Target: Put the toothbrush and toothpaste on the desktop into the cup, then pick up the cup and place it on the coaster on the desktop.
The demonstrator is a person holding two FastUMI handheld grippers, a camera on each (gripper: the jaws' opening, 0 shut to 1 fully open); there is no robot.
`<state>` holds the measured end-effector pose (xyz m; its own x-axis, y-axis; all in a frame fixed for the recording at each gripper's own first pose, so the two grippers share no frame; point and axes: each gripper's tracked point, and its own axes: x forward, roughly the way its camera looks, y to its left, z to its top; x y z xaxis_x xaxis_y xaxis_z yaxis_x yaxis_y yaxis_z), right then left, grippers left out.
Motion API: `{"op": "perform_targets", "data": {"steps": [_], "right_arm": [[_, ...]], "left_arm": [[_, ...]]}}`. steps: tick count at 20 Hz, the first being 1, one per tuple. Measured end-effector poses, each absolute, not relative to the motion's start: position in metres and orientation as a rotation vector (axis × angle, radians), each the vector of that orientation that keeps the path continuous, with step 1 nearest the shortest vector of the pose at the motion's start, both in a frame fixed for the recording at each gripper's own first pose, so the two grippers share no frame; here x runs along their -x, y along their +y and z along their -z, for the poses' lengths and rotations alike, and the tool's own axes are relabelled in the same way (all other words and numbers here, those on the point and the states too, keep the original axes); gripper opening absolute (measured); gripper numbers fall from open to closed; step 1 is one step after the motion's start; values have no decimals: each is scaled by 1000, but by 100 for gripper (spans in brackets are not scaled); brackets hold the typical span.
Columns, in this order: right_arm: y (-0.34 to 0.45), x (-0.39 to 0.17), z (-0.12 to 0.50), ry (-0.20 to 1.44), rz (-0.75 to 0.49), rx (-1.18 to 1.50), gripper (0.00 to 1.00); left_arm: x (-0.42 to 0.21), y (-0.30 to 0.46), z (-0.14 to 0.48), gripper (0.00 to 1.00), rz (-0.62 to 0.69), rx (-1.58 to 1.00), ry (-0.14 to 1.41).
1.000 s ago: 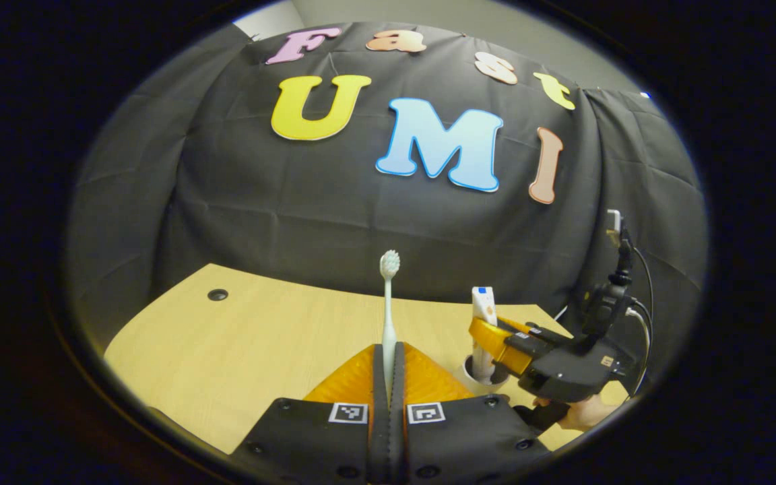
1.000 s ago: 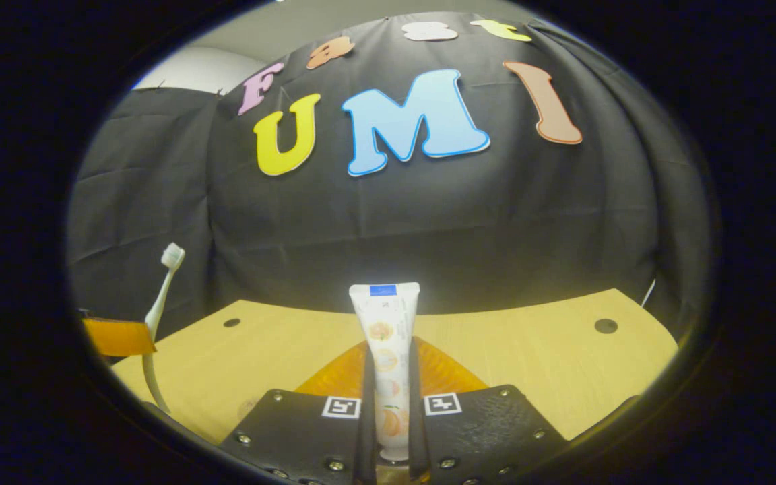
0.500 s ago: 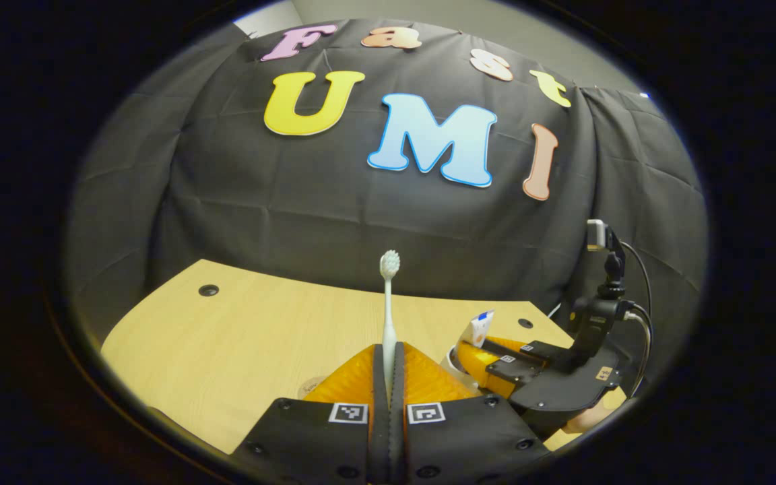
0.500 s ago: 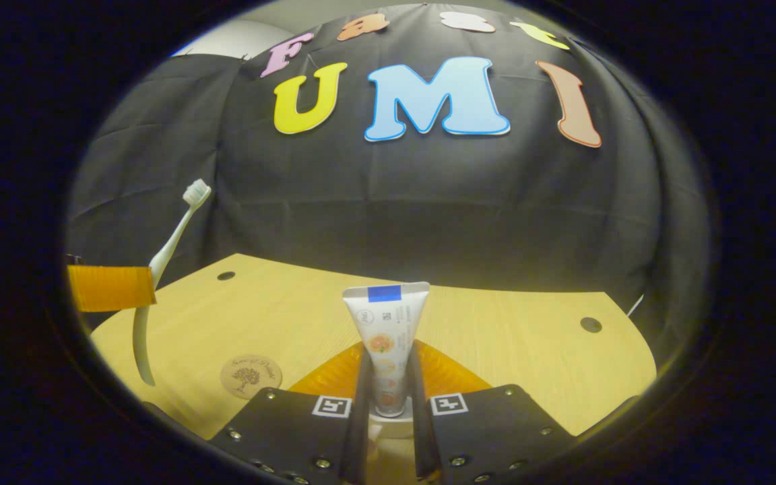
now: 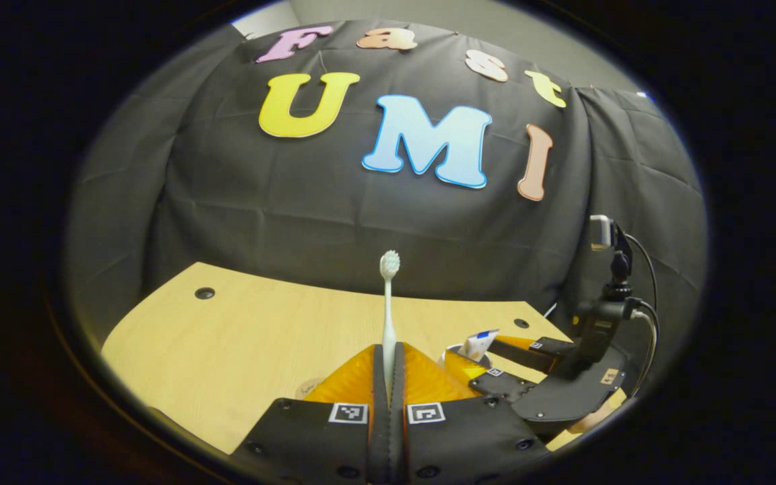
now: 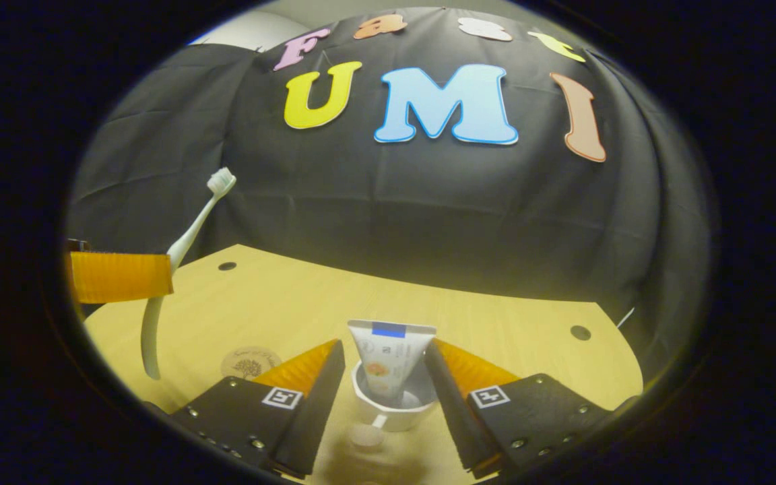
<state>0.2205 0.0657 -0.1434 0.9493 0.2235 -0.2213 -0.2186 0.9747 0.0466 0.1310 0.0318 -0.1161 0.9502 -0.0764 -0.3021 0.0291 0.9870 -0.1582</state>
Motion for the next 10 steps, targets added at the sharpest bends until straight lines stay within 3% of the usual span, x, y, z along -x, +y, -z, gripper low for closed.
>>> {"op": "perform_targets", "data": {"steps": [10], "right_arm": [[25, -202, 70, 76, -158, -141, 77]], "left_arm": [[-157, 11, 113, 7, 128, 177, 261]]}}
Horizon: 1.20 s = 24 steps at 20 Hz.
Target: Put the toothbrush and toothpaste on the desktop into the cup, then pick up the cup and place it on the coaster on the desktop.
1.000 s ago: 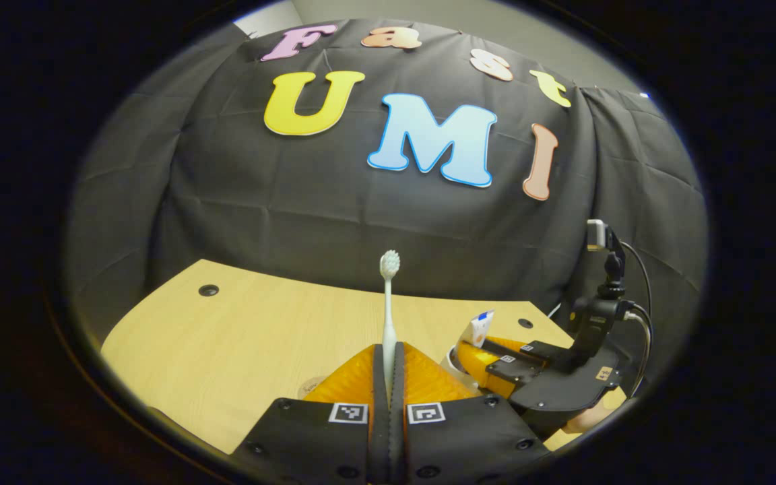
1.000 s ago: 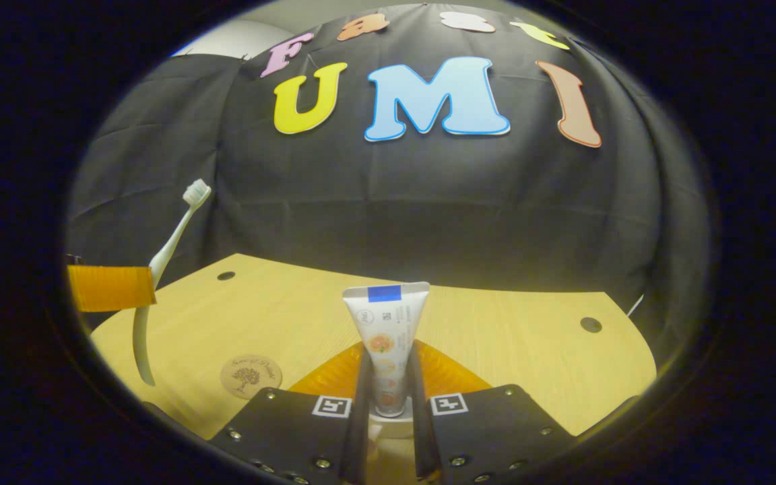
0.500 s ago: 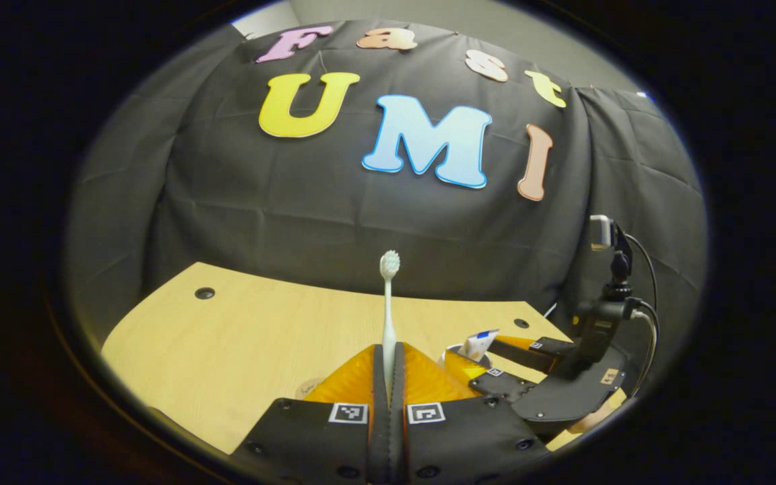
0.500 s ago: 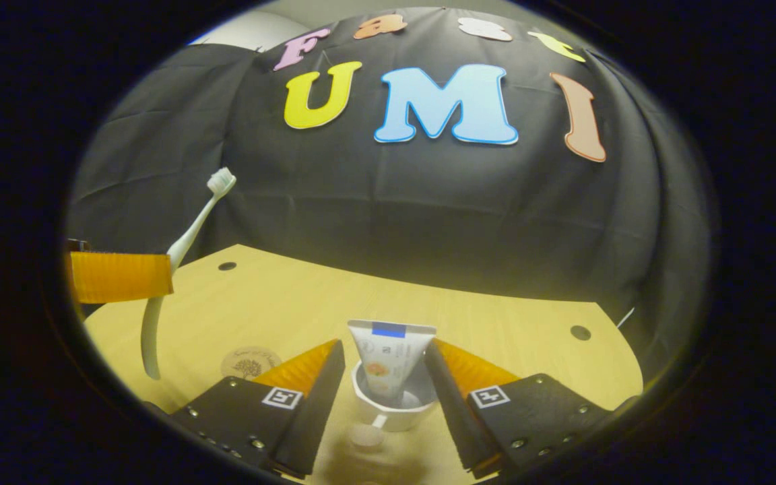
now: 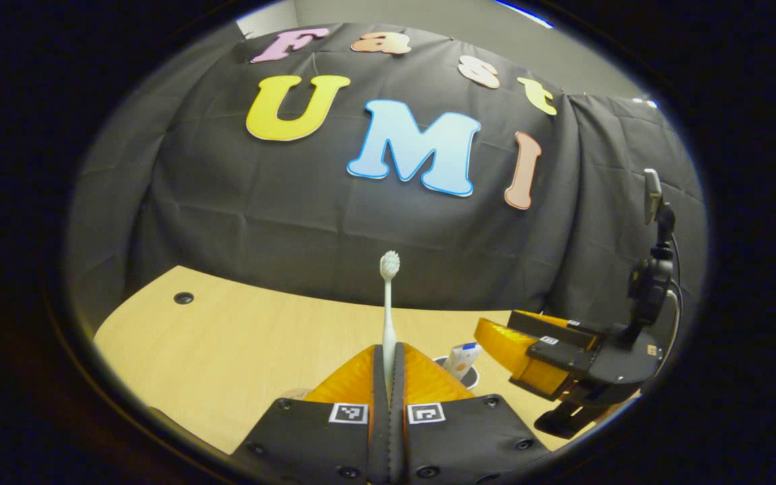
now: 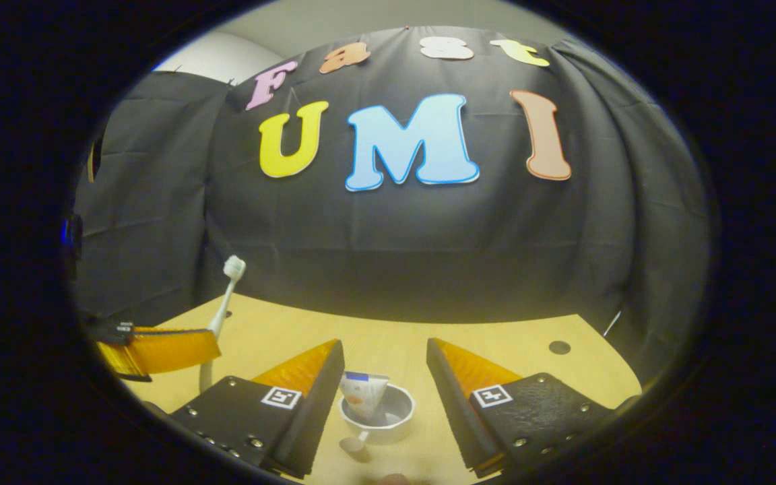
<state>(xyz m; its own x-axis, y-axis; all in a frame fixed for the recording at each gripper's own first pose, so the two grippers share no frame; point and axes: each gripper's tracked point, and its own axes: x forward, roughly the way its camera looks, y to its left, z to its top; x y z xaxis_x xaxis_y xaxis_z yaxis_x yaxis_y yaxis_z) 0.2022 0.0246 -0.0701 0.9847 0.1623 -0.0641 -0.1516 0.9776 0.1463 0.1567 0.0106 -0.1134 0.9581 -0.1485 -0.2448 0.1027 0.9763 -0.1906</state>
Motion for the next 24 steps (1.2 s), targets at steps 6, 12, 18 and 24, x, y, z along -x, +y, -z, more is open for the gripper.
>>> {"op": "perform_targets", "data": {"steps": [6, 12, 18, 24], "right_arm": [[-10, -183, 39, 14, -103, -183, 77], [-43, -170, 31, 8, -27, -214, 77], [-62, -160, 44, 52, 37, -250, 77], [-62, -150, 57, 84, 58, -249, 77]], "left_arm": [[-185, -10, 106, 7, 205, 199, 189], [-220, -30, 94, 7, 289, 235, 83], [-257, -45, 78, 7, 361, 282, -19], [-276, -71, 93, 7, 416, 353, -28]]}}
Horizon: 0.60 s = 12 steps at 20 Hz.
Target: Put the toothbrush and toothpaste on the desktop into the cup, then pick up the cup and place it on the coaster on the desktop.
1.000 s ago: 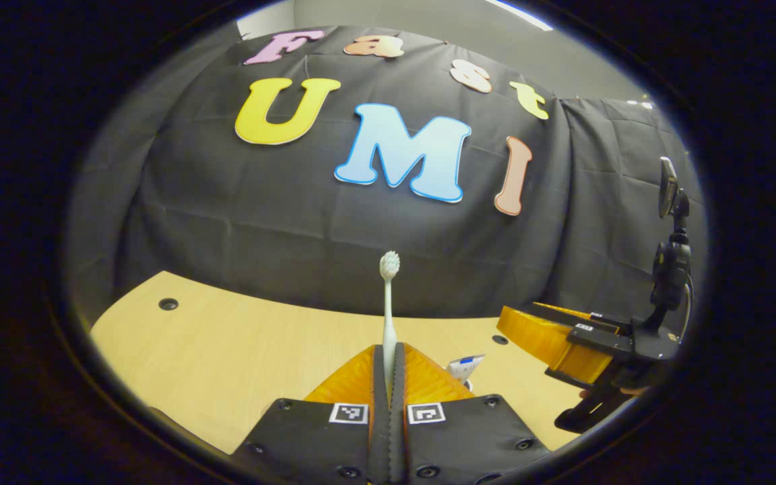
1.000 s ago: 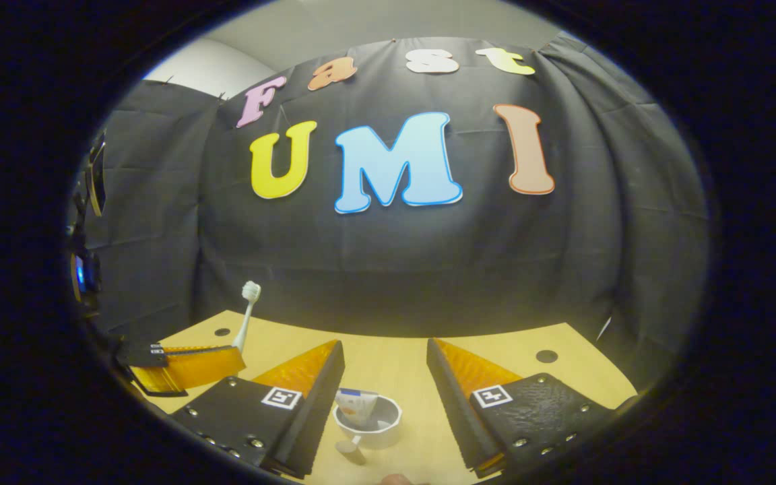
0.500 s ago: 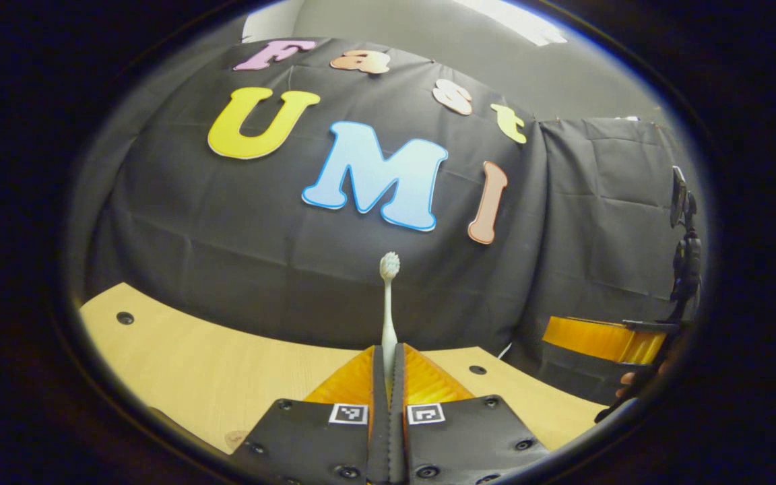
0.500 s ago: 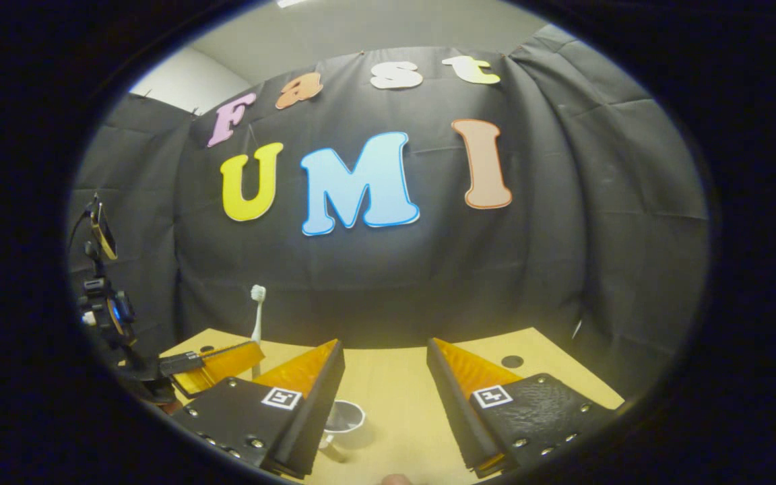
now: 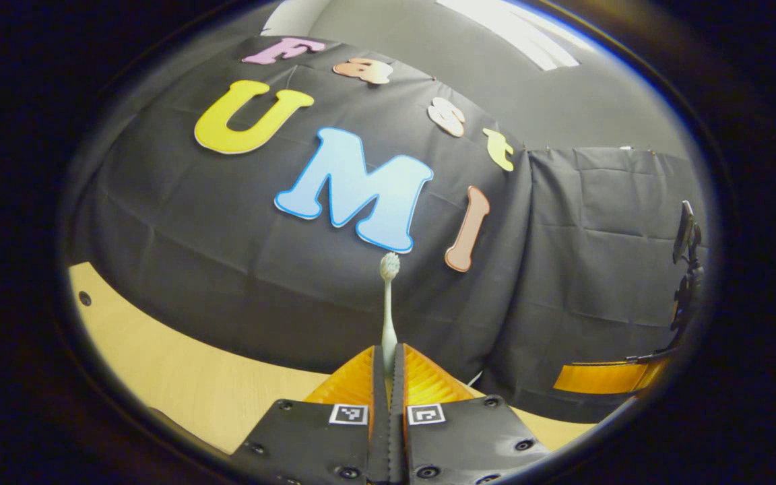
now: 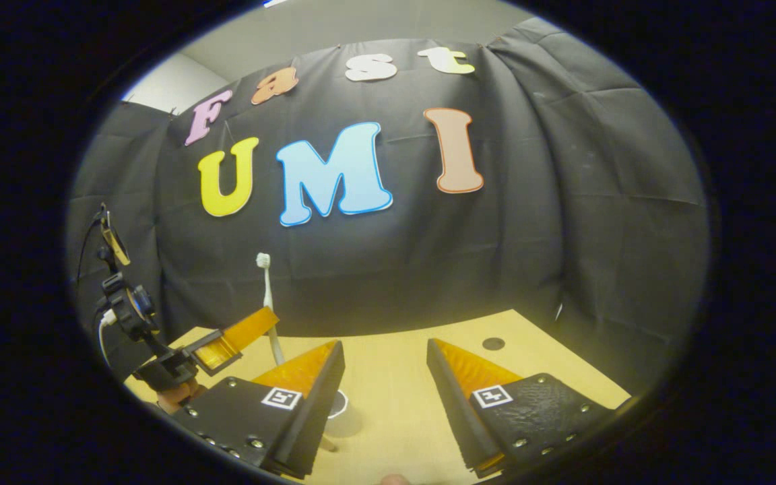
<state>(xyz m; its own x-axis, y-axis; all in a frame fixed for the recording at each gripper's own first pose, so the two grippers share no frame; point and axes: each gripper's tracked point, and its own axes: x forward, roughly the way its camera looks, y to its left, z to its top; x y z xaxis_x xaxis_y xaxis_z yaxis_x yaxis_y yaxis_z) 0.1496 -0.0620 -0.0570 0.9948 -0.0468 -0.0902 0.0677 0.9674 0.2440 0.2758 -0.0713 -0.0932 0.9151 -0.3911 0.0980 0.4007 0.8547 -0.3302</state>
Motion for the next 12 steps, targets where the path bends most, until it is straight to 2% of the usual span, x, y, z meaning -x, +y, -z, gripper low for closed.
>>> {"op": "perform_targets", "data": {"steps": [12], "right_arm": [[-50, -145, 72, 131, 36, -288, 77]], "left_arm": [[-284, -91, 145, 7, 463, 354, 91]]}}
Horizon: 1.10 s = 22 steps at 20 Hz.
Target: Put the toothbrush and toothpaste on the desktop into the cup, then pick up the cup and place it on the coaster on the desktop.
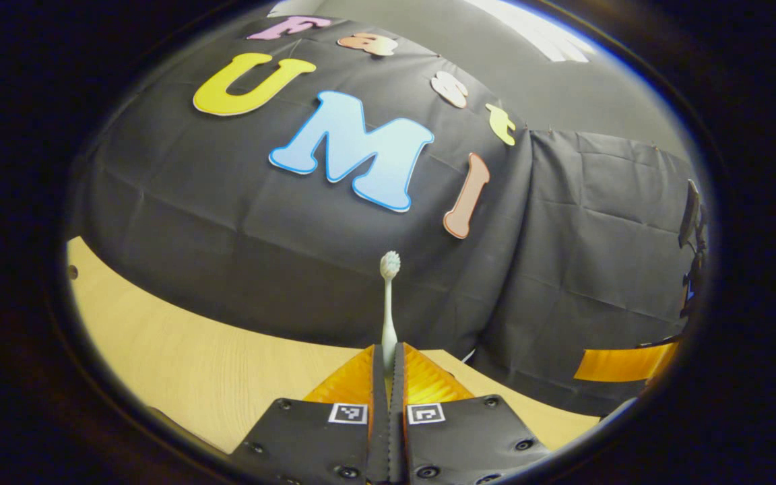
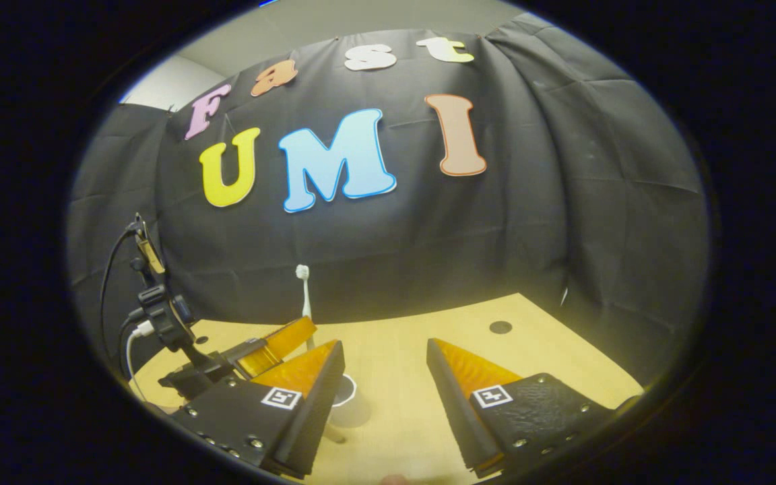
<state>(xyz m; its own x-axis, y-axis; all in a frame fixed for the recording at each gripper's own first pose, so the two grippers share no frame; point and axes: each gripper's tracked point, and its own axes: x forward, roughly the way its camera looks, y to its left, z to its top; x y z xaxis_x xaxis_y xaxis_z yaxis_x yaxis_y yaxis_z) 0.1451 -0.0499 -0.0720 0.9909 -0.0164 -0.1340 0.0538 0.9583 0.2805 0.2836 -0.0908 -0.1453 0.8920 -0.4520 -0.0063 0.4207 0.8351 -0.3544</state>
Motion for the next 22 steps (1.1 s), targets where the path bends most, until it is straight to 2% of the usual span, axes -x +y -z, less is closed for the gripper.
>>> {"op": "perform_targets", "data": {"steps": [5, 6, 7, 8, 9, 11, 13, 15, 18, 19, 21, 22], "right_arm": [[-53, -141, 75, 141, 38, -290, 77], [-53, -142, 75, 143, 37, -293, 77], [-53, -142, 75, 145, 37, -296, 77], [-53, -142, 76, 146, 35, -300, 77], [-53, -141, 77, 148, 32, -305, 77], [-52, -141, 77, 151, 26, -314, 77], [-50, -140, 76, 151, 19, -320, 77], [-49, -140, 76, 149, 13, -318, 77], [-47, -140, 77, 154, 4, -317, 77], [-46, -141, 77, 158, 0, -317, 77], [-44, -140, 80, 171, -7, -312, 77], [-43, -140, 81, 177, -12, -313, 77]], "left_arm": [[-277, -95, 155, 11, 473, 351, 123], [-273, -96, 157, 13, 476, 354, 134], [-271, -95, 158, 21, 474, 356, 135], [-269, -92, 157, 12, 473, 356, 139], [-266, -92, 156, 31, 475, 356, 140], [-260, -92, 156, 24, 470, 339, 150], [-257, -93, 157, 41, 472, 319, 156], [-253, -93, 153, 45, 478, 305, 159], [-250, -89, 142, 76, 455, 286, 140], [-248, -87, 138, 81, 449, 281, 133], [-246, -81, 132, 81, 422, 263, 122], [-244, -79, 130, 88, 416, 252, 120]]}}
